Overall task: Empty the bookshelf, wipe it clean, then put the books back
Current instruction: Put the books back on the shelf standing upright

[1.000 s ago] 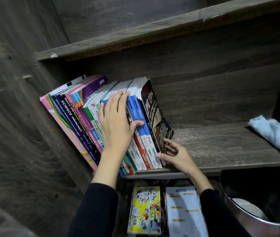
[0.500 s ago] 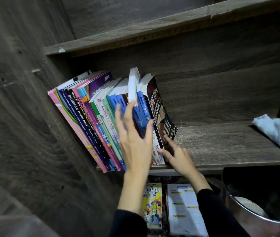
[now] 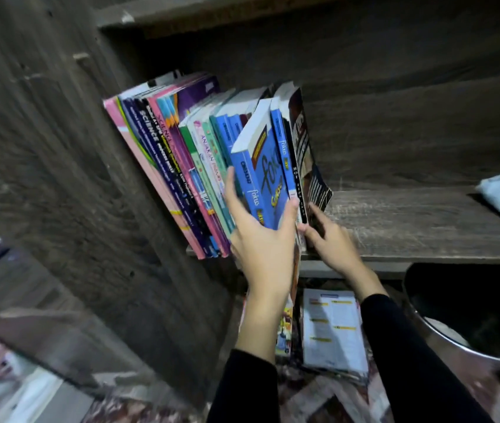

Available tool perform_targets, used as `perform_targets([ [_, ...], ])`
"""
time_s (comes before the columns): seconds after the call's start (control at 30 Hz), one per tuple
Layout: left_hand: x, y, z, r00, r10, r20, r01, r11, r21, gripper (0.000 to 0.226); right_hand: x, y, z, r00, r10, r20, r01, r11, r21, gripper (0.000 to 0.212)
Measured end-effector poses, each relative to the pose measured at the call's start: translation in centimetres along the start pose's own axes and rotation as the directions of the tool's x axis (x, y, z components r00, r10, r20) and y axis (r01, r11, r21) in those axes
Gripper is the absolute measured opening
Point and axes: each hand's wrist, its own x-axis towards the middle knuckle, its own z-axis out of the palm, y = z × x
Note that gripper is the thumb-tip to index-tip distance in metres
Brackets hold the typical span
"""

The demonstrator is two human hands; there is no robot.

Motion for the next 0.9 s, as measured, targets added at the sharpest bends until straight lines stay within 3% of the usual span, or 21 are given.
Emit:
perform_targets([
  [0.17, -0.6, -0.2, -0.3, 0.996, -0.058, 0.061, 0.055, 0.998, 0.043, 0.067, -0.7, -0.1, 1.2, 0.999, 0.045, -0.023, -0.046, 0.997, -0.056, 0.060],
  [0.3, -0.3, 0.6, -2.0, 0.998, 0.041, 0.051, -0.046, 0.994, 0.102, 0.065, -1.5, -1.2, 1.4, 0.996, 0.081, -0.026, -0.084, 0.992, -0.097, 0.056],
  [0.43, -0.4, 1.5, -5.4, 0.995, 0.093, 0.037, -0.097, 0.990, 0.107, 0.061, -1.7, -2.8, 0.0, 0.993, 0.099, 0.068, -0.096, 0.994, -0.050, 0.058],
  [0.53, -0.8, 2.6, -8.6, 0.982, 0.190, -0.015, -0.187, 0.978, 0.091, 0.058, -2.1, -5.8, -2.3, 0.995, -0.011, 0.101, 0.007, 0.999, 0.044, 0.077],
  [0.67, -0.8, 3.6, -14.0, 0.952, 0.255, -0.170, -0.244, 0.966, 0.082, 0.057, -1.2, -11.7, -6.0, 0.974, -0.224, -0.044, 0.225, 0.974, 0.036, 0.098],
  [0.77, -0.5, 4.1, -17.4, 0.915, 0.327, -0.235, -0.301, 0.943, 0.140, 0.055, -0.1, -16.1, -7.7, 0.943, -0.325, -0.068, 0.324, 0.946, -0.021, 0.092],
  [0.9, -0.3, 4.0, -19.5, 0.911, 0.358, -0.204, -0.330, 0.930, 0.160, 0.053, 1.8, -19.5, -7.9, 0.958, -0.265, 0.110, 0.285, 0.924, -0.254, 0.073],
])
